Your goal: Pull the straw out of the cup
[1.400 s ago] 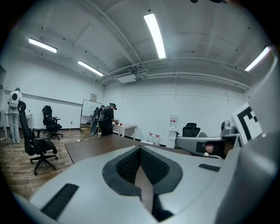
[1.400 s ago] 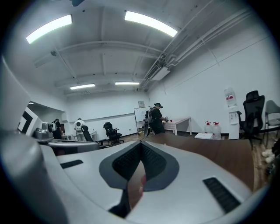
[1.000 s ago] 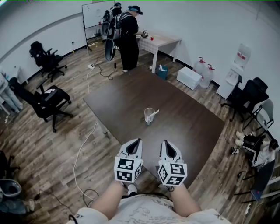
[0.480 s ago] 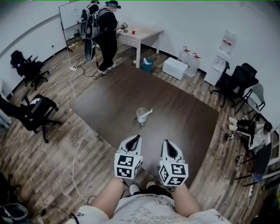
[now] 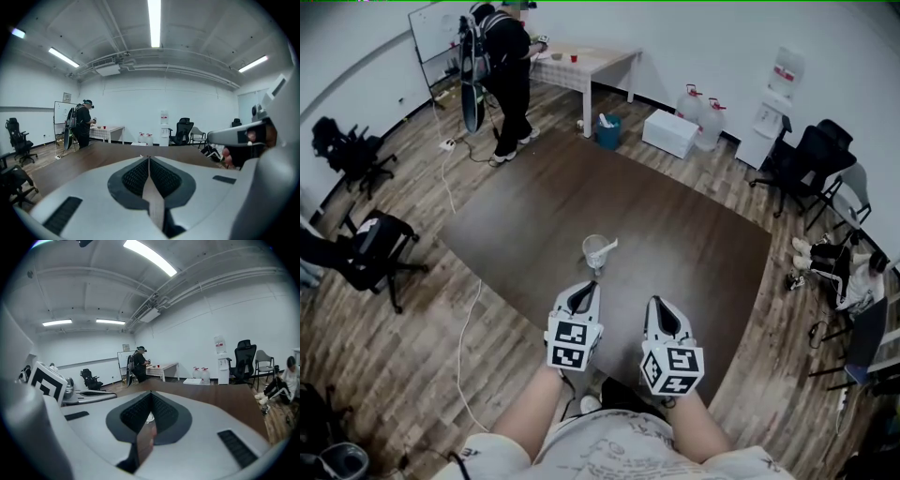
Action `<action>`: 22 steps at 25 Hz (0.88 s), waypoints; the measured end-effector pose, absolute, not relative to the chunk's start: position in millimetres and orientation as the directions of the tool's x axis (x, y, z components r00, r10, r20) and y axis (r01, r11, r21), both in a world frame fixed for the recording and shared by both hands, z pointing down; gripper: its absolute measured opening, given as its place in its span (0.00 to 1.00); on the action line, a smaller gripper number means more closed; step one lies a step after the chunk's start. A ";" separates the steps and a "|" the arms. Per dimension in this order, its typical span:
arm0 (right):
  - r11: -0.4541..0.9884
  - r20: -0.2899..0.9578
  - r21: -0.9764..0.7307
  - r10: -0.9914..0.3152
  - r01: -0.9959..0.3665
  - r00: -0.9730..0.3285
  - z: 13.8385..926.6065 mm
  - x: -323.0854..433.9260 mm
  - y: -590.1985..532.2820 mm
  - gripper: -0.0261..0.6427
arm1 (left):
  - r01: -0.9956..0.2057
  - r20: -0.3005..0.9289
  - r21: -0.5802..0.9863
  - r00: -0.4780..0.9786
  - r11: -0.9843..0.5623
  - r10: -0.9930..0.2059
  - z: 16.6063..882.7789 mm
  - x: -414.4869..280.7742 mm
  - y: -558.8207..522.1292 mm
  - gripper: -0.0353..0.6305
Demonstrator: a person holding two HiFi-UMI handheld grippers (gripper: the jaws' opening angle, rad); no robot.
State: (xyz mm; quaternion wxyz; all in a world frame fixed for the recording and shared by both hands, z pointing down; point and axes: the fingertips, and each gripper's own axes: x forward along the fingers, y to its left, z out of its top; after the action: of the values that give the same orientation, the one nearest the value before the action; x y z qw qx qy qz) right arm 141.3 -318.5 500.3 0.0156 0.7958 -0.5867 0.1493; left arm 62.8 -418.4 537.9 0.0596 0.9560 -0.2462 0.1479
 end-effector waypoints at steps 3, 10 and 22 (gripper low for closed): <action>-0.315 0.260 -0.161 -0.928 -0.935 0.268 504.5 153.6 -328.1 0.05 | -0.475 0.329 -0.003 0.831 -0.880 -0.449 549.0 83.5 -438.2 0.05; -0.330 0.300 -0.167 -0.915 -0.929 0.271 521.3 184.7 -340.2 0.05 | -0.434 0.375 -0.126 0.811 -0.892 -0.448 579.9 137.3 -480.2 0.08; -0.366 0.349 -0.146 -0.889 -0.919 0.298 540.5 218.4 -339.8 0.05 | -0.367 0.516 -0.229 0.740 -0.902 -0.432 659.9 186.7 -520.3 0.25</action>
State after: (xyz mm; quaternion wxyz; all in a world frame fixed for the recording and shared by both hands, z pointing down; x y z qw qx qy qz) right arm 218.4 -339.8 540.5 0.0408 0.8045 -0.5617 0.1884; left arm 186.7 -520.3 659.9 -0.0560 0.9310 -0.2143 0.2903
